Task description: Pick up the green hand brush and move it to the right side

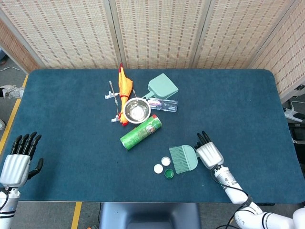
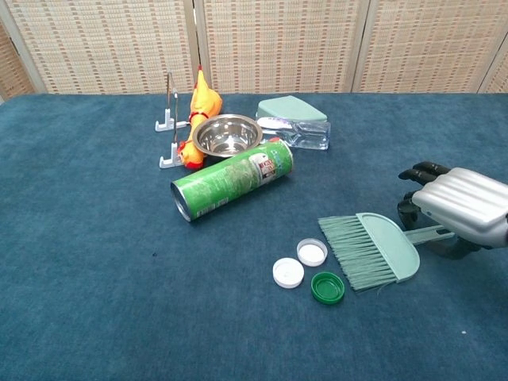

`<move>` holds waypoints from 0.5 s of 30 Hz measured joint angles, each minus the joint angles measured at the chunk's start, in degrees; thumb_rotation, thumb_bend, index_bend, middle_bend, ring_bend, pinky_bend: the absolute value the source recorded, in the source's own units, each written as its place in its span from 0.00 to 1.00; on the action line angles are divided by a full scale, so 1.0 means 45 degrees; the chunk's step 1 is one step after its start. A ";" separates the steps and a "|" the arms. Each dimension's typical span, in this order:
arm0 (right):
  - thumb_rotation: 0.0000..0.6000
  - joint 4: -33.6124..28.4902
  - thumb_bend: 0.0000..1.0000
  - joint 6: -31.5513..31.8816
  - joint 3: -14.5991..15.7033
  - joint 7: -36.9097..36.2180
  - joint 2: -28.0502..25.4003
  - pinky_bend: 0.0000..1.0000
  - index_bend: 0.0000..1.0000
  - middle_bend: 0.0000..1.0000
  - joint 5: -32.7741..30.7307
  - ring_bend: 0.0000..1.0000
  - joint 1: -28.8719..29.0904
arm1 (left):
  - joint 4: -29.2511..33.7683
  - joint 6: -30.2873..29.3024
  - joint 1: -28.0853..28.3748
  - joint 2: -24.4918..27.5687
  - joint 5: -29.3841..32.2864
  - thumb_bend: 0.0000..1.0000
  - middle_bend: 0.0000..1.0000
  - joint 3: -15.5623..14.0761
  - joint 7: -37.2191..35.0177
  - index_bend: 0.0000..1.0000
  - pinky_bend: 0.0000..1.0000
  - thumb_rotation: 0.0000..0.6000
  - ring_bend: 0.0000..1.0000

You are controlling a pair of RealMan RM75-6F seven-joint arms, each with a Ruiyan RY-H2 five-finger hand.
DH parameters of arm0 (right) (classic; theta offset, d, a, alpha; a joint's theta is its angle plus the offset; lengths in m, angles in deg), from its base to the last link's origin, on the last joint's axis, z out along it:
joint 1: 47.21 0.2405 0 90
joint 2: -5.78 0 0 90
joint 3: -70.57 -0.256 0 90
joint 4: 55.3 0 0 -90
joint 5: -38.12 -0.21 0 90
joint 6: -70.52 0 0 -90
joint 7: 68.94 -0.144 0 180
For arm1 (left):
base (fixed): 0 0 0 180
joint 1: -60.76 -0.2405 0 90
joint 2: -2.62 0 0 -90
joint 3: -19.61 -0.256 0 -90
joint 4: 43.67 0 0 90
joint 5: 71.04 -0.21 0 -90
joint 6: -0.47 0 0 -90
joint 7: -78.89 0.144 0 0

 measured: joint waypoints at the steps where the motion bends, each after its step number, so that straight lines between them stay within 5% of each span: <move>1: 1.00 0.0045 0.24 0.0033 0.0014 -0.0066 0.0036 0.00 0.50 0.40 0.0015 0.07 -0.0004 | 0.0025 0.0048 0.0003 0.0015 0.0016 0.43 0.00 -0.0008 0.0001 0.00 0.05 1.00 0.00; 8: 1.00 0.0216 0.24 0.0259 0.0052 -0.0362 0.0138 0.00 0.52 0.42 0.0077 0.08 -0.0051 | 0.0264 0.0264 0.0004 0.0130 0.0164 0.43 0.00 -0.0031 0.0109 0.00 0.05 1.00 0.00; 15: 1.00 0.0468 0.24 0.0437 0.0087 -0.0556 0.0265 0.00 0.73 0.56 0.0248 0.20 -0.0031 | 0.0323 0.0296 0.0033 0.0133 0.0135 0.44 0.00 -0.0025 0.0196 0.00 0.05 1.00 0.00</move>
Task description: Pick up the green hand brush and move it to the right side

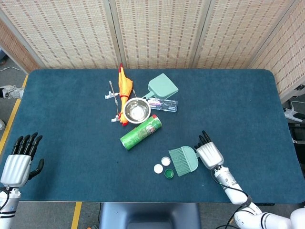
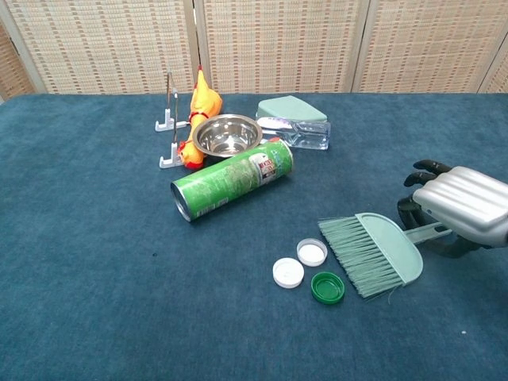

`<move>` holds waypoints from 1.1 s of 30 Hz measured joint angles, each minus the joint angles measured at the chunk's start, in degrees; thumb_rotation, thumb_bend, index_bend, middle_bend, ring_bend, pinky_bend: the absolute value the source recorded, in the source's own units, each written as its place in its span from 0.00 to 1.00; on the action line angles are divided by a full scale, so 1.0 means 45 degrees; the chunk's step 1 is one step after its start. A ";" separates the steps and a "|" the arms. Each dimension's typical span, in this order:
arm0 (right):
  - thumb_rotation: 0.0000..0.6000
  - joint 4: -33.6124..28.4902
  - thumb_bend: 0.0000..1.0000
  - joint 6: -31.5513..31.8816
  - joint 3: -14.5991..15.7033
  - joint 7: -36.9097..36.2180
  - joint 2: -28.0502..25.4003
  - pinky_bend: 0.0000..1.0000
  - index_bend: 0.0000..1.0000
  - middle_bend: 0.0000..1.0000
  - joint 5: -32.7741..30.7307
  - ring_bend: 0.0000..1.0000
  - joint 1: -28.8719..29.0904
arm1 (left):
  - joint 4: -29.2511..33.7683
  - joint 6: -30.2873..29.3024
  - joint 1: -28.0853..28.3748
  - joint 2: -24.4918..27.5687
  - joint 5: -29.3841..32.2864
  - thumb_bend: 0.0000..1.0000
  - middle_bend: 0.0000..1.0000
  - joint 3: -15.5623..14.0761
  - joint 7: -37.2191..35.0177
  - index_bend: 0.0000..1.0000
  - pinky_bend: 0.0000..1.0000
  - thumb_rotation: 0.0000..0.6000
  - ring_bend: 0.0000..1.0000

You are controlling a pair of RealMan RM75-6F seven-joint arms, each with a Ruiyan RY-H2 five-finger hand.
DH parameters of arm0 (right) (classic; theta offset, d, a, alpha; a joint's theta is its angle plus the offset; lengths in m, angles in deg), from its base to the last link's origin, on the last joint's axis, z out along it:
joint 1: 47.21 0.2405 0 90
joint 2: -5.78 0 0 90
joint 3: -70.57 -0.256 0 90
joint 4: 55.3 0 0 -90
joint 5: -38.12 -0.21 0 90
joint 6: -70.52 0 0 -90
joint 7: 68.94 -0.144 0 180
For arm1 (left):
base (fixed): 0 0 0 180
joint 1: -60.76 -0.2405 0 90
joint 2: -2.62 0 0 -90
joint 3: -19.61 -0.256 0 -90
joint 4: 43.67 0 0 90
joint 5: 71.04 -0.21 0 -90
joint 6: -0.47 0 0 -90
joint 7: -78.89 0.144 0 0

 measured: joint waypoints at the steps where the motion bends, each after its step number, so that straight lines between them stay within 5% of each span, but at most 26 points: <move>1: 1.00 0.0068 0.24 0.0042 0.0009 -0.0045 0.0029 0.00 0.75 0.56 0.0057 0.21 0.0011 | -0.0023 0.0042 0.0023 -0.0031 0.0013 0.44 0.00 0.0013 0.0014 0.00 0.05 1.00 0.00; 10: 1.00 0.0698 0.25 0.0369 0.0030 -0.0364 0.0317 0.00 0.92 0.72 0.0415 0.35 0.0091 | -0.0236 0.0047 0.0034 -0.0026 -0.0027 0.44 0.00 0.0002 -0.0184 0.00 0.05 1.00 0.00; 18: 1.00 0.0625 0.31 0.0223 -0.0048 0.0414 -0.0298 0.00 0.95 0.77 0.0614 0.42 0.0445 | -0.0154 0.0017 0.0034 -0.0084 -0.0059 0.45 0.00 -0.0005 0.0053 0.00 0.05 1.00 0.00; 33: 1.00 -0.5166 0.31 -0.1123 -0.0824 0.2798 -0.3757 0.00 0.96 0.79 0.0080 0.42 0.1724 | 0.0077 -0.0025 0.0037 -0.0167 -0.0188 0.45 0.00 -0.0068 0.0465 0.00 0.05 1.00 0.00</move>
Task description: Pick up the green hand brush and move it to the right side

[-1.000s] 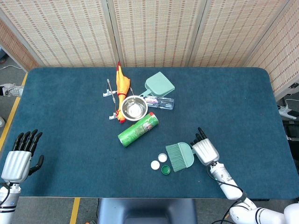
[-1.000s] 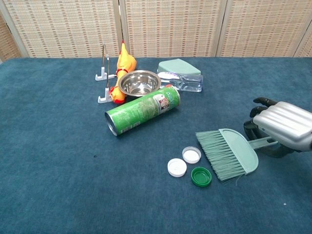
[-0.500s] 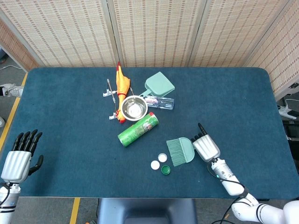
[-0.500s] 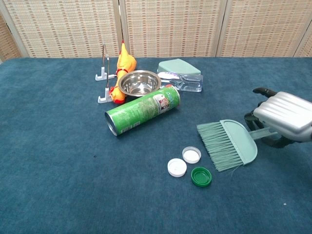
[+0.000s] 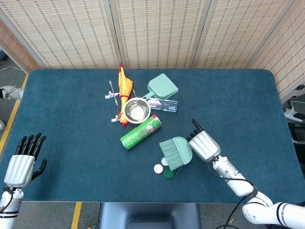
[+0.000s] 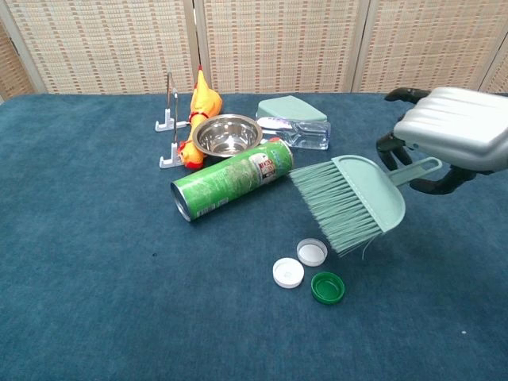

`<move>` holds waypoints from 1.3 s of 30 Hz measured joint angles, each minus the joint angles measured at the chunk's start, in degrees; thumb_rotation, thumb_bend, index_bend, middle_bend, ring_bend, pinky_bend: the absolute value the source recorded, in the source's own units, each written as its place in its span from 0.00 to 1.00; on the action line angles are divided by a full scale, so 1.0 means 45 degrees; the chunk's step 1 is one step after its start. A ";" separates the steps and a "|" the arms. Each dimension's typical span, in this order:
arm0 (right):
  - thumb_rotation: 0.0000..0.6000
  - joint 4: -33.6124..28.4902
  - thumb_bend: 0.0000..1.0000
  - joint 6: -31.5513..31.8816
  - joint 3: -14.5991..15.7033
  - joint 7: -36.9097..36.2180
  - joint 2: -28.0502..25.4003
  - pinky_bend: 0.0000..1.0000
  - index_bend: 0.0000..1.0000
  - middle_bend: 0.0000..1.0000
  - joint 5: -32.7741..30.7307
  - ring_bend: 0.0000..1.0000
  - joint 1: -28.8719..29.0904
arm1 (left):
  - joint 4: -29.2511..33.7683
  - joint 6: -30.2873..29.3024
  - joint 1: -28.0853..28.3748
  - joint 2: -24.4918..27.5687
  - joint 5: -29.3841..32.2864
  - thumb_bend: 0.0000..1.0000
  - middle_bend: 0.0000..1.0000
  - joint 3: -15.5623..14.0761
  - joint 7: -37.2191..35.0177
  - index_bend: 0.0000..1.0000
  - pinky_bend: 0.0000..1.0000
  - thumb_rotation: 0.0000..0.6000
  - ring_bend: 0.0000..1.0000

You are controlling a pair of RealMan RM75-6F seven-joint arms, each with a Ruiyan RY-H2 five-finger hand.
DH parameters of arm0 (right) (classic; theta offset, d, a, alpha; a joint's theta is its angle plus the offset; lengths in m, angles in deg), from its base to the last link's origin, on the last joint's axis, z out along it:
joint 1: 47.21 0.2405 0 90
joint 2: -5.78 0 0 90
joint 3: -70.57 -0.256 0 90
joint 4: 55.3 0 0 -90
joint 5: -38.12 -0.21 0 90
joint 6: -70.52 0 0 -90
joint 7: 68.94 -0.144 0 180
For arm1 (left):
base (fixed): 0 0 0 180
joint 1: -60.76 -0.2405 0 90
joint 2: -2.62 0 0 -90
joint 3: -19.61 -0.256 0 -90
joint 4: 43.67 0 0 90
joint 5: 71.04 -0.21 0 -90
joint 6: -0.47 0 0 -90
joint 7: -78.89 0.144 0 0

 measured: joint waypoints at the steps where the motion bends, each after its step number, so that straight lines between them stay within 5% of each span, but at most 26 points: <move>1: 1.00 -0.0282 0.31 -0.0193 -0.0055 0.0448 -0.0038 0.00 0.96 0.79 -0.0082 0.42 0.0185 | 0.0011 -0.0008 -0.0002 0.0009 -0.0015 0.45 0.00 -0.0007 -0.0005 0.00 0.05 1.00 0.00; 12: 1.00 -0.2429 0.31 -0.1145 -0.0110 0.7128 0.0753 0.00 0.96 0.79 -0.2192 0.42 0.1779 | 0.0094 -0.0266 -0.0148 0.0207 -0.0226 0.45 0.00 -0.0129 -0.0334 0.00 0.05 1.00 0.00; 22: 1.00 -0.3931 0.31 0.0095 0.0812 1.3125 0.2278 0.00 0.96 0.79 -0.6154 0.42 0.3397 | 0.0164 -0.0297 -0.0170 0.0309 -0.0271 0.45 0.00 -0.0120 -0.0442 0.00 0.05 1.00 0.00; 31: 1.00 -0.4082 0.31 0.2152 0.1719 1.5675 0.3245 0.00 0.96 0.79 -0.7867 0.42 0.4654 | 0.0207 -0.0242 -0.0154 0.0342 -0.0222 0.45 0.00 -0.0085 -0.0397 0.00 0.05 1.00 0.00; 39: 1.00 -0.3616 0.31 0.2923 0.2342 1.6335 0.3379 0.00 0.96 0.79 -0.8533 0.42 0.5242 | 0.0131 -0.0326 -0.0239 0.0231 -0.0269 0.45 0.00 -0.0150 -0.0254 0.00 0.05 1.00 0.00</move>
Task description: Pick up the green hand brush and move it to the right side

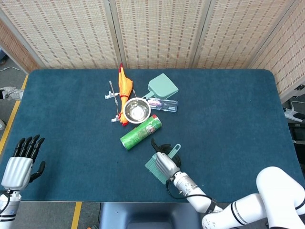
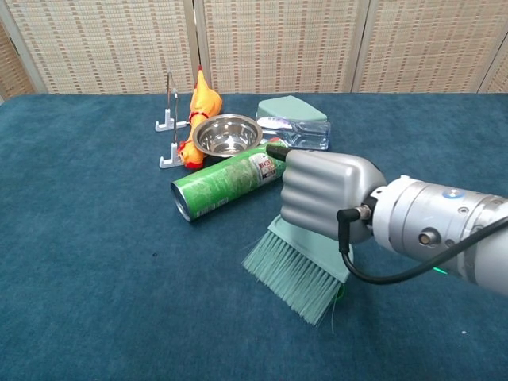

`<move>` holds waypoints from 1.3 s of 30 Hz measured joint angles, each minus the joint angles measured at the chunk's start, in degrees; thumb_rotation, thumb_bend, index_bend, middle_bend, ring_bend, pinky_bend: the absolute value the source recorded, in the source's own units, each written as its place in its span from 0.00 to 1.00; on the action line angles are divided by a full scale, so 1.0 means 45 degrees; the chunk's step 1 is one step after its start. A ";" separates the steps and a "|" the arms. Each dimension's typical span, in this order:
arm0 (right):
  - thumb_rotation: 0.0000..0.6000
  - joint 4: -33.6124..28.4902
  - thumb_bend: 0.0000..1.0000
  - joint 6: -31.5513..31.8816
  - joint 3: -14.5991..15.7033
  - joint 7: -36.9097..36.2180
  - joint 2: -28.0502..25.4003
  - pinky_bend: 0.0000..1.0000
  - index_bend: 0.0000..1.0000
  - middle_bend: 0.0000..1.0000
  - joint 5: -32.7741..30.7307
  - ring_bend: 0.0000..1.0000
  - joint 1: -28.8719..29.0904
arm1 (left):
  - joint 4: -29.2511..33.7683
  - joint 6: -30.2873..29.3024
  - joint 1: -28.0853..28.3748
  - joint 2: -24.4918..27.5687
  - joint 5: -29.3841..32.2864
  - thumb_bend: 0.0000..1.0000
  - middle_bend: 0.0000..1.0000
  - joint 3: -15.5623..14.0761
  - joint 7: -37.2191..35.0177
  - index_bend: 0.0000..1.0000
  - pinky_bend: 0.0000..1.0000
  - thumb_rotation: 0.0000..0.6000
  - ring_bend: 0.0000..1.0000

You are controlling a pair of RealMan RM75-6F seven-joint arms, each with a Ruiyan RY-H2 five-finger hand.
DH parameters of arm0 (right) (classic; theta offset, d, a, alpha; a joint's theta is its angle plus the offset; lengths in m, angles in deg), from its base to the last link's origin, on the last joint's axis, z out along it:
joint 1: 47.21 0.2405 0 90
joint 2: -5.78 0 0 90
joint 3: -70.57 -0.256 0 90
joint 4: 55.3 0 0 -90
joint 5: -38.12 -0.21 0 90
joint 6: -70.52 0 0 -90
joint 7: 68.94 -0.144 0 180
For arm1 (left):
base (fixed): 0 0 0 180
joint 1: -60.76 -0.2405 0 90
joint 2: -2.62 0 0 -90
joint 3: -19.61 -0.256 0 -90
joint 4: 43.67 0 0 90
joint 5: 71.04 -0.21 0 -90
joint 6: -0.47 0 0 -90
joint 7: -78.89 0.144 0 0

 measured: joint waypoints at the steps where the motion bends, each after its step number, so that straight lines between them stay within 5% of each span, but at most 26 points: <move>1: 1.00 0.0111 0.31 0.0063 0.0103 0.0049 0.0008 0.00 0.96 0.79 -0.0050 0.43 0.0063 | 0.0012 -0.0009 -0.0008 -0.0009 -0.0001 0.45 0.00 -0.0001 0.0042 0.00 0.05 1.00 0.00; 19: 1.00 0.2011 0.31 0.0673 0.1176 -0.0229 -0.0228 0.00 0.96 0.79 -0.0814 0.43 0.0287 | -0.0147 0.0156 0.0011 -0.0160 0.0069 0.45 0.00 -0.0015 0.0263 0.00 0.05 1.00 0.00; 39: 1.00 0.5095 0.31 0.0558 0.1451 -0.1723 -0.1113 0.00 0.96 0.79 -0.1444 0.44 -0.0285 | -0.0260 0.0533 0.0125 -0.0375 0.0305 0.45 0.00 0.0022 0.0749 0.00 0.05 1.00 0.00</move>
